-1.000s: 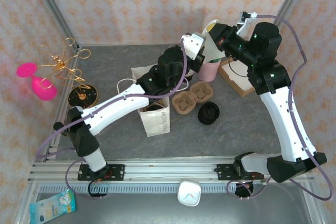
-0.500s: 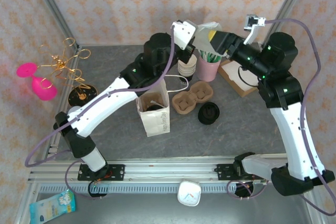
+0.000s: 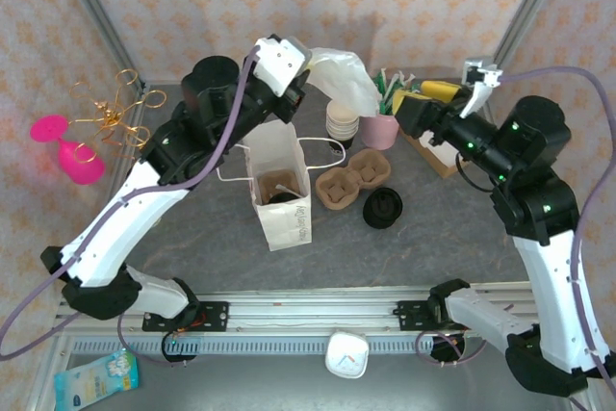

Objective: Pack the takeout coffee

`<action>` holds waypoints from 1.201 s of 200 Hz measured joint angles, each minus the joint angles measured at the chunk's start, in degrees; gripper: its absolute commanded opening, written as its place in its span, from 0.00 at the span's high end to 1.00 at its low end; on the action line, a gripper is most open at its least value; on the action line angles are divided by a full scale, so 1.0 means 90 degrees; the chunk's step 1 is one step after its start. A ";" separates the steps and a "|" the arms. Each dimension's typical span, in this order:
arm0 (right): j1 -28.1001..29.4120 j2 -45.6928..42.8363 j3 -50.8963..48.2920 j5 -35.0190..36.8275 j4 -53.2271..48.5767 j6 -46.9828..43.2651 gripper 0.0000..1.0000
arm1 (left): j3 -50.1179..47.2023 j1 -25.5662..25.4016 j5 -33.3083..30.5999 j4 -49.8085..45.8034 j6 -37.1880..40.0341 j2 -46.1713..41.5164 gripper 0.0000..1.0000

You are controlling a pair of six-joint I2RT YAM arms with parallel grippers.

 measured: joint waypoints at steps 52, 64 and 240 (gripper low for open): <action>0.0005 0.0976 0.0061 -0.0119 -0.0097 -0.1008 0.13 | -0.0498 0.0007 0.0595 -0.0338 0.0172 -0.0556 1.00; 0.0005 0.1073 0.0051 -0.0367 -0.0134 -0.1319 0.13 | -0.0629 0.0007 0.0668 -0.0364 0.0170 -0.0617 1.00; 0.0940 0.0466 -0.1435 -0.1967 0.1319 -0.3801 0.07 | -0.0969 0.0010 0.1736 0.0080 -0.0158 -0.0556 1.00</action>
